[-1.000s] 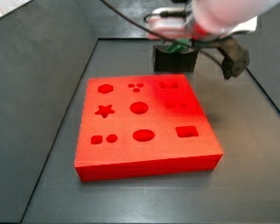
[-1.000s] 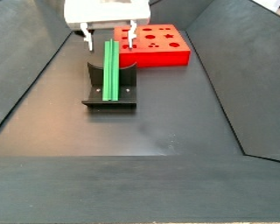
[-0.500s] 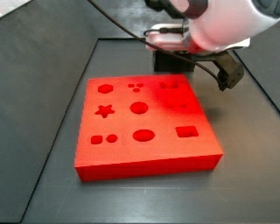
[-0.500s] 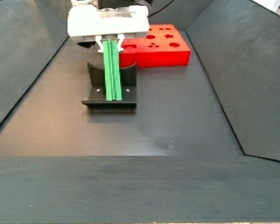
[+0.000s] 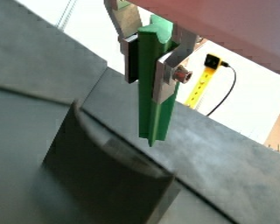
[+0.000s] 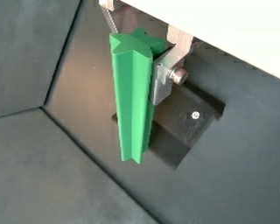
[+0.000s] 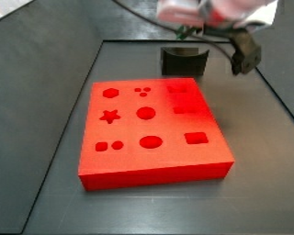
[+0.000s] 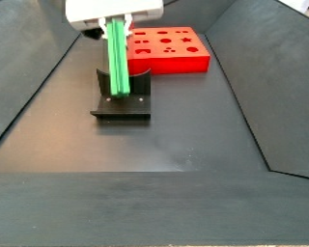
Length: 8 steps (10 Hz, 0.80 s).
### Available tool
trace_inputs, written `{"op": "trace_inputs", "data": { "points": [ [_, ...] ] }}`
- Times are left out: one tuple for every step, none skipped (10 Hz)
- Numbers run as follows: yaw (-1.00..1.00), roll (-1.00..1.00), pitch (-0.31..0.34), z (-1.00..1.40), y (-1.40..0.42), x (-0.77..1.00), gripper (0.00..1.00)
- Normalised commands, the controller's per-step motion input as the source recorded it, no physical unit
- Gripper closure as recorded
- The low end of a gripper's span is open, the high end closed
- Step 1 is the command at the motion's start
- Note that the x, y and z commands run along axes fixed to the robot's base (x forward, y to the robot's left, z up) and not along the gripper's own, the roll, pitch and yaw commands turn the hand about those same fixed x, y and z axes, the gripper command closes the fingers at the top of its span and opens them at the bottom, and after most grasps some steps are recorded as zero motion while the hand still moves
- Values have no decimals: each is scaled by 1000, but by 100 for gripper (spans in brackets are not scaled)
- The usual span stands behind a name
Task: Pick up the star object. Move up. Place the star object on the fixture. Regrasp the star object. Move to above the board. Insert the star object.
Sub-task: Move to above the board.
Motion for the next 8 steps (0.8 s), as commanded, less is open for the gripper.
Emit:
{"op": "trace_inputs", "data": {
  "points": [
    [212,-69,297,1000,92,39,100],
    [260,-49,228,1000,85,43,100],
    [279,-37,170,1000,79,45,100],
    [278,-31,130,1000,76,46,100],
    [253,-25,39,1000,68,48,100],
    [235,-26,9,1000,63,48,100],
    [182,-23,-37,1000,57,45,100],
    [143,-21,-57,1000,52,44,100]
  ]
}}
